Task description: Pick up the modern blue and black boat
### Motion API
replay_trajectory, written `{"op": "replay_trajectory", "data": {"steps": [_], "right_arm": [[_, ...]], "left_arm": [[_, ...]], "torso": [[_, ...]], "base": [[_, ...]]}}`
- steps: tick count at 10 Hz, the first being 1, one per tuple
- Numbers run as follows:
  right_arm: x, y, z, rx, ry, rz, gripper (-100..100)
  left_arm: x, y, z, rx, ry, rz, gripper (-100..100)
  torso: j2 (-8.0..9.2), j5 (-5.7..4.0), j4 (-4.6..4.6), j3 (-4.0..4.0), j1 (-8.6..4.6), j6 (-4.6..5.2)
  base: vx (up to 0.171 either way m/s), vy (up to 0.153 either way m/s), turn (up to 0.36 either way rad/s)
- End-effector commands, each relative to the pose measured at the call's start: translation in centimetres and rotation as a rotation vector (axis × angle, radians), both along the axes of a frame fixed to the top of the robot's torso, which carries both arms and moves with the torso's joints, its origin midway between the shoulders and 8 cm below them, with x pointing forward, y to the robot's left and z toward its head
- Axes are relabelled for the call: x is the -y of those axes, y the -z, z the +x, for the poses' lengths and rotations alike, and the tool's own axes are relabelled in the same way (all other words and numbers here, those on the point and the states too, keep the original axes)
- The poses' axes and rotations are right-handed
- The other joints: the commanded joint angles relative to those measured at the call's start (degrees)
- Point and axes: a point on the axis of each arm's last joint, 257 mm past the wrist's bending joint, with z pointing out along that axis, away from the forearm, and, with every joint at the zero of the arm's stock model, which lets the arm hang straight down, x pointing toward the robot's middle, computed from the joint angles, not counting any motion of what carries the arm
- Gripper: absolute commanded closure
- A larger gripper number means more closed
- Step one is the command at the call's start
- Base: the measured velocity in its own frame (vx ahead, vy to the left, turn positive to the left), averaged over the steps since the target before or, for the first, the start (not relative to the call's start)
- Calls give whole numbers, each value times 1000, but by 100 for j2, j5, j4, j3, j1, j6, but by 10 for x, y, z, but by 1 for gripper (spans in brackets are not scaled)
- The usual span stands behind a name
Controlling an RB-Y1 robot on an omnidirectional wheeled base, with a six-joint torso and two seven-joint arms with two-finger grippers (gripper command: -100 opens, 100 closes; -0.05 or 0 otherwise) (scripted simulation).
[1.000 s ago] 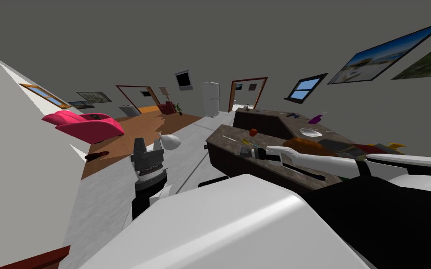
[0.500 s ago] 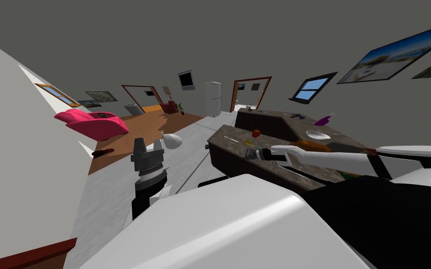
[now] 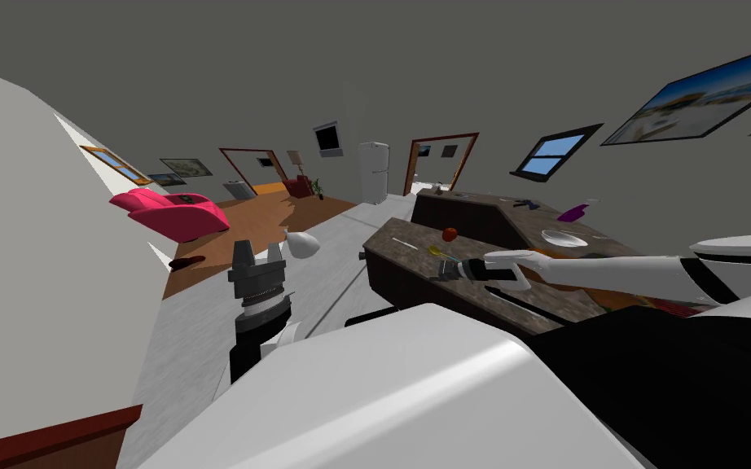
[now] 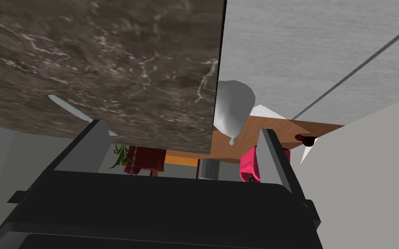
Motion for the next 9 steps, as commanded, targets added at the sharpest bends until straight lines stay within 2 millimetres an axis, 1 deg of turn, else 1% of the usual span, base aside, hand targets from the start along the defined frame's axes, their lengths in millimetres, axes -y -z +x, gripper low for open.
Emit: {"op": "replay_trajectory", "data": {"steps": [1, 2, 3, 4, 5, 6, 7, 8, 9], "right_arm": [[14, 5, -8, -22, 0, -45, -100], [40, 3, -15, -36, 0, -117, -100], [42, 11, -27, -64, 5, -117, -100], [65, 13, -42, -93, 10, -177, -100], [68, 13, -45, -102, 11, -184, -100], [92, 11, -58, -126, 15, -247, -100], [93, 14, -65, -140, 17, -247, -100], [115, 11, -79, -168, 22, -304, -100], [116, 13, -84, -178, 24, -304, -100]], "left_arm": [[0, 0, 0, 0, 0, 0, 0], [0, 0, 0, 0, 0, 0, 0], [0, 0, 0, 0, 0, 0, 0], [0, 0, 0, 0, 0, 0, 0], [0, 0, 0, 0, 0, 0, 0], [0, 0, 0, 0, 0, 0, 0], [0, 0, 0, 0, 0, 0, 0], [0, 0, 0, 0, 0, 0, 0], [0, 0, 0, 0, 0, 0, 0]], "torso": [[0, 0, 0, 0, 0, 0], [1, -2, 0, 0, -1, 1], [1, -2, 0, 1, -3, 0], [4, -3, 1, 2, -3, 2], [6, -1, 1, 4, -2, 2], [7, -3, 2, 4, -3, 1], [7, -3, 2, 4, -9, 2], [8, -4, 2, 5, -8, 2], [12, -3, 3, 7, -10, 2]], "base": [[13, -18, 22], [10, -22, 41], [6, -21, 27], [4, -20, 35], [1, -25, 11], [0, -39, 23], [-2, -37, 16], [-11, -40, 16], [-8, -37, 5]]}}
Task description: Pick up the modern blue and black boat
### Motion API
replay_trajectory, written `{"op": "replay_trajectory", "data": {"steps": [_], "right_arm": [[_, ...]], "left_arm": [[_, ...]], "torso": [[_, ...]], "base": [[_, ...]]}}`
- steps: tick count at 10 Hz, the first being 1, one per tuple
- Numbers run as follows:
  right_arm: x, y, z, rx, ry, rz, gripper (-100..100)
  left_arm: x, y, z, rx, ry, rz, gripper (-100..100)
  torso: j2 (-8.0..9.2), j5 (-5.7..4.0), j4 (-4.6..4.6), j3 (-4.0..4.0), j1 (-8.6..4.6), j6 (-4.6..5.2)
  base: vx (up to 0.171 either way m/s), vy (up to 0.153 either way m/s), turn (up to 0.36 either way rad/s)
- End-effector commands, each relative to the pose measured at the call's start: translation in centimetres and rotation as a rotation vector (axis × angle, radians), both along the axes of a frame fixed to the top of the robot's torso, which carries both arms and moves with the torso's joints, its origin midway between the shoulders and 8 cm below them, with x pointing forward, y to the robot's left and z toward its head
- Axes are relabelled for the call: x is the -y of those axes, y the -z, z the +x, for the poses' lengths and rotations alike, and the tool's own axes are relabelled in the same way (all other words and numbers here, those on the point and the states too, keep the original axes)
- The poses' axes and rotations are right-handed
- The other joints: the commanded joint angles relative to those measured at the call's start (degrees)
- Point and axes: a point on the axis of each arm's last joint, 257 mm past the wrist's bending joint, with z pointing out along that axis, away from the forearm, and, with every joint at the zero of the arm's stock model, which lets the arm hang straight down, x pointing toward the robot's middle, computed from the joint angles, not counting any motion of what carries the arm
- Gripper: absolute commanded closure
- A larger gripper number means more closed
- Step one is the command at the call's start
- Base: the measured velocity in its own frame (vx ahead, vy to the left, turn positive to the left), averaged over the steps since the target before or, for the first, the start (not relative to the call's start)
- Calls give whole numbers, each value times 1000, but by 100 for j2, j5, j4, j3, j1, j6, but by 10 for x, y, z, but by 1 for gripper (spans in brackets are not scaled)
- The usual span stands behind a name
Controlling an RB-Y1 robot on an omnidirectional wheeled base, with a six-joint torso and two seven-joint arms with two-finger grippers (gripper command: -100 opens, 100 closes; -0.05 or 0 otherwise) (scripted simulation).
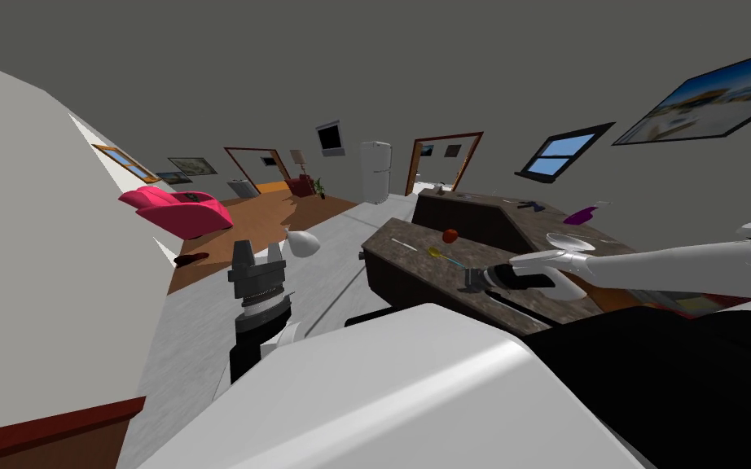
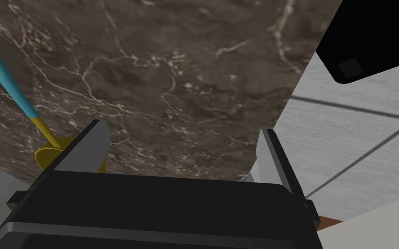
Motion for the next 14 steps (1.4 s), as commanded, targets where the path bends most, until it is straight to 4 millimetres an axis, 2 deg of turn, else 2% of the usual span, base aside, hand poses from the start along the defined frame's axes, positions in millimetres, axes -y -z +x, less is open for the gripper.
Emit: {"op": "replay_trajectory", "data": {"steps": [1, 3, 4, 5, 6, 8, 11, 12, 13, 14], "right_arm": [[23, -3, -19, -38, 11, -59, -100], [24, -1, -24, -47, 14, -59, -100], [42, -3, -44, -83, 22, -105, -100], [57, -8, -55, -103, 25, -145, -100], [58, -6, -63, -118, 30, -145, -100], [83, -11, -98, -180, 45, -207, -100], [105, -17, -143, -260, 64, -266, -100], [102, -13, -134, -241, 59, -255, -100], [103, -13, -135, -245, 60, -257, 0], [105, -3, -138, -248, 64, -256, -100]], "left_arm": [[0, 0, 0, 0, 0, 0, 0], [0, 0, 0, 0, 0, 0, 0], [0, 0, 0, 0, 0, 0, 0], [0, 0, 0, 0, 0, 0, 0], [0, 0, 0, 0, 0, 0, 0], [0, 0, 0, 0, 0, 0, 0], [0, 0, 0, 0, 0, 0, 0], [0, 0, 0, 0, 0, 0, 0], [0, 0, 0, 0, 0, 0, 0], [0, 0, 0, 0, 0, 0, 0]], "torso": [[0, 0, 0, 0, 0, 0], [-1, 1, 0, -1, 2, 0], [-1, 2, 0, -1, 7, 0], [0, 2, 0, 0, 4, 1], [3, -1, 1, 2, -11, 1], [4, -1, 1, 3, -7, 1], [7, 0, 2, 4, 3, 0], [8, 0, 2, 4, 4, 0], [3, 2, 1, 2, 10, -2], [-2, 3, 0, -1, 14, -2]], "base": [[-3, -40, 6], [-6, -26, 2], [-6, -27, -3], [-17, -77, -16], [-18, -66, 3], [-19, -61, -19], [-23, -35, 10], [-12, -10, 0], [0, 0, 0], [0, -2, 18]]}}
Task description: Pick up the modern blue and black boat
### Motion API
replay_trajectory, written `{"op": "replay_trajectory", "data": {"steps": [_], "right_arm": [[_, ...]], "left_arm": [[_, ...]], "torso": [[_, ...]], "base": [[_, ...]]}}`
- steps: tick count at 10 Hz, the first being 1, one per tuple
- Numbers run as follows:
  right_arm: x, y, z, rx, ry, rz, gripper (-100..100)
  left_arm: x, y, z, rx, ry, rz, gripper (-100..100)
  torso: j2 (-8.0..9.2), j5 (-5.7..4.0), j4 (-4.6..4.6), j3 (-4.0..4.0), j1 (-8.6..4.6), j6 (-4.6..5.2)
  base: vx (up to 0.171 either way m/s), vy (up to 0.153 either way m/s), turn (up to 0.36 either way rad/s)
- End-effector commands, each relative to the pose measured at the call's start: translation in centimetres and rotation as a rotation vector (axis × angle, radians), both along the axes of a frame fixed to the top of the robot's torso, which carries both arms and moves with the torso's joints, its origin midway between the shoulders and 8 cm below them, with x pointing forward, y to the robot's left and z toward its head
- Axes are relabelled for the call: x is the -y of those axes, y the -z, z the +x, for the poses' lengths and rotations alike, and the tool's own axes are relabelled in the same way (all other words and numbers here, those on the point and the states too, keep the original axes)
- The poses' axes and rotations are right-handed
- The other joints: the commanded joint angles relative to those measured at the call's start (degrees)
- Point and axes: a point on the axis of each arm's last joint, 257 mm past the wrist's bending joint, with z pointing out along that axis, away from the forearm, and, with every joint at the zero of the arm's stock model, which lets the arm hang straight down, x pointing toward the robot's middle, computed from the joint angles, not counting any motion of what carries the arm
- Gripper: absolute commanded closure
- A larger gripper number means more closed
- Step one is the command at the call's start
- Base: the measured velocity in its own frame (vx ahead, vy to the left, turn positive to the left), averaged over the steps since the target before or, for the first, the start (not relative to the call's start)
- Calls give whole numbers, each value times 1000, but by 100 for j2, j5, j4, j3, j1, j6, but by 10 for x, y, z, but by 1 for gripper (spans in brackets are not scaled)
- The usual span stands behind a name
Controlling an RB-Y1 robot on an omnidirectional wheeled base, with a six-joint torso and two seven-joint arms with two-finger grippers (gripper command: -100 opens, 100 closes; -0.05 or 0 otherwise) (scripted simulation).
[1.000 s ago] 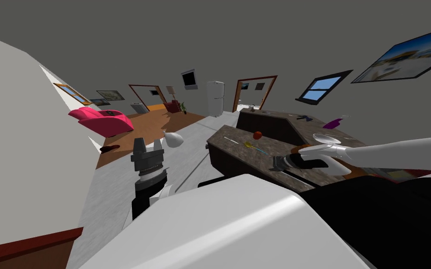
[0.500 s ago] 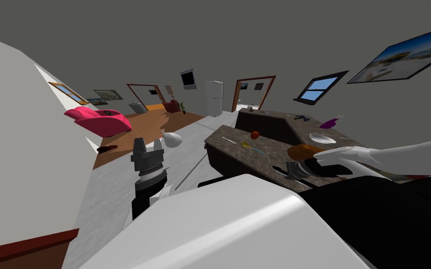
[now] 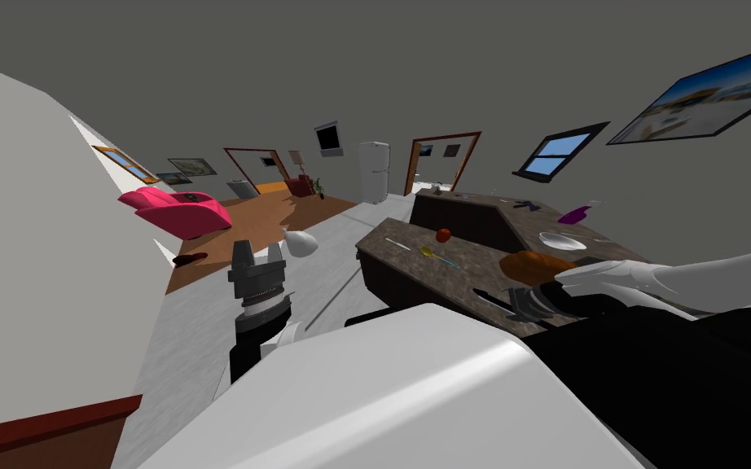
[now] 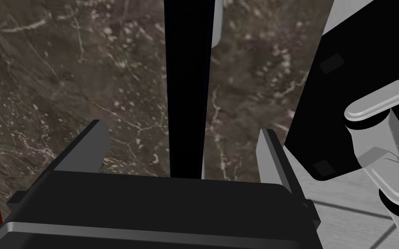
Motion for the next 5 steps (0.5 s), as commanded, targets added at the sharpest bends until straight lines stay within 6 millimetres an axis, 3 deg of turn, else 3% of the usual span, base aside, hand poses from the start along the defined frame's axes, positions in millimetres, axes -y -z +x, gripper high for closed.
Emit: {"op": "replay_trajectory", "data": {"steps": [1, 3, 4, 5], "right_arm": [[2, 9, -4, -2, 7, -1, -100], [3, 11, -4, -2, 9, 0, -100], [3, 12, -4, -2, 9, -1, 100], [3, 12, -4, -2, 9, -1, 100]], "left_arm": [[0, 0, 0, 0, 0, 0, 0], [0, 0, 0, 0, 0, 0, 0], [0, 0, 0, 0, 0, 0, 0], [0, 0, 0, 0, 0, 0, 0]], "torso": [[0, 0, 0, 0, 0, 0], [0, 0, 0, 0, 0, 1], [-1, 2, 0, 0, 2, 1], [-1, 2, 0, 0, 3, 0]], "base": [[-1, -2, 12], [0, -1, 6], [0, 0, 0], [0, 0, 0]]}}
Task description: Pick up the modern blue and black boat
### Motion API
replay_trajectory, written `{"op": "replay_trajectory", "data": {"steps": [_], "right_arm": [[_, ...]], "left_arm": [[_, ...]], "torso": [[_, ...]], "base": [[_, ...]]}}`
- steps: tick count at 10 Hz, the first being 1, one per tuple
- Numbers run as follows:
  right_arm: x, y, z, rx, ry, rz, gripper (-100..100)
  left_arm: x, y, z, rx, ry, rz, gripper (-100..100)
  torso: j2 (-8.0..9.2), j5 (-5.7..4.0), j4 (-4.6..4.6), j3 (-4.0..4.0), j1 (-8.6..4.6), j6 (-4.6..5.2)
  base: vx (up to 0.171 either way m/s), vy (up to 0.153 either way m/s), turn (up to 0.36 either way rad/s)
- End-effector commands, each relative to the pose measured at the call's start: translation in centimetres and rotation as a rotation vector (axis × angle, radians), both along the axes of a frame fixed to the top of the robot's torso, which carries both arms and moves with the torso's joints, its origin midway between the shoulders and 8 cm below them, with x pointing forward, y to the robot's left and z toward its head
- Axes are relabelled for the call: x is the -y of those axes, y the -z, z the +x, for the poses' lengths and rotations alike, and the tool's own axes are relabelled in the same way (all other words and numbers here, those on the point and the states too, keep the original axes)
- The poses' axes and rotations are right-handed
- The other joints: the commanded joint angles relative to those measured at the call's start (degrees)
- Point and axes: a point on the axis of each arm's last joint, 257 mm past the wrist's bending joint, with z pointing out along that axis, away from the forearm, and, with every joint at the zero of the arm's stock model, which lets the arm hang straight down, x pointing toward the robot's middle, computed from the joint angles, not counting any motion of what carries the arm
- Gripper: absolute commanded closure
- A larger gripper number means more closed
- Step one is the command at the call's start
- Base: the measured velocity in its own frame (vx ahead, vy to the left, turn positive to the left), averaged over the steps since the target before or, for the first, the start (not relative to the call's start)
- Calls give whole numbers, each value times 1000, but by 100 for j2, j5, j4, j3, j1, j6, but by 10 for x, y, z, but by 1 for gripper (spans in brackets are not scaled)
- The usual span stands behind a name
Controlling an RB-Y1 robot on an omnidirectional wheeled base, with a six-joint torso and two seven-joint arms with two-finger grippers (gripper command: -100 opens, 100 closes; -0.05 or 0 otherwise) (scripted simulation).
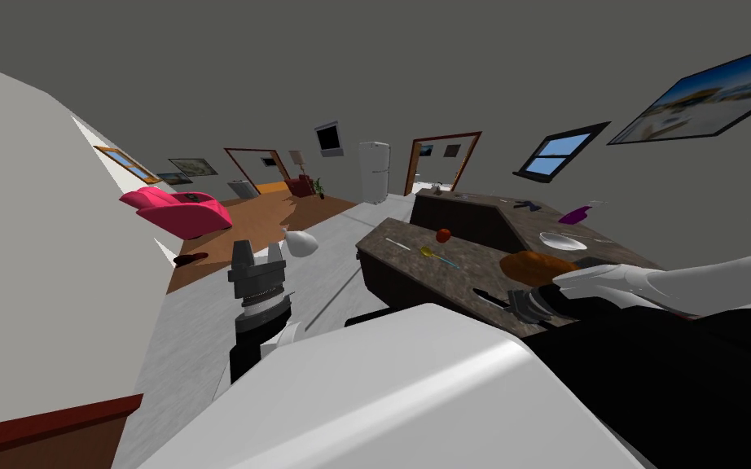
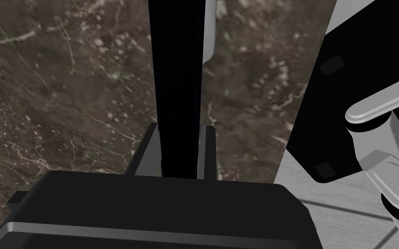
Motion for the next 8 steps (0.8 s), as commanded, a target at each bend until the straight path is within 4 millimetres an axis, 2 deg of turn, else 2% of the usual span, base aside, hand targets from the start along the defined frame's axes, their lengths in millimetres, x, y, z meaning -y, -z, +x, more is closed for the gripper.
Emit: {"op": "replay_trajectory", "data": {"steps": [1, 3, 4, 5, 6, 7, 8], "right_arm": [[0, 0, 0, 0, 0, 0, 100], [0, 0, 0, 0, 0, 0, 100], [0, 0, 0, 0, 0, 0, 0], [-1, -10, 3, 3, -6, -1, 100], [-2, -15, 4, 4, -8, -1, 100], [-1, -12, 2, 4, -5, -2, 100], [-1, -12, 2, 4, -6, -1, 0]], "left_arm": [[0, 0, 0, 0, 0, 0, 0], [0, 0, 0, 0, 0, 0, 0], [0, 0, 0, 0, 0, 0, 0], [0, 0, 0, 0, 0, 0, 0], [0, 0, 0, 0, 0, 0, 0], [0, 0, 0, 0, 0, 0, 0], [0, 0, 0, 0, 0, 0, 0]], "torso": [[0, 0, 0, 0, 0, 0], [-1, 0, 0, -1, -2, 0], [-1, 0, 0, -1, -2, 0], [-1, 0, 0, -1, -1, 0], [-2, 5, 1, -1, 3, 0], [-2, 6, 1, -1, 6, -1], [-1, 2, 0, 0, 3, 0]], "base": [[0, 0, 0], [0, 0, 0], [0, 0, 0], [0, 0, 0], [3, 4, -13], [0, 0, 0], [0, 0, 0]]}}
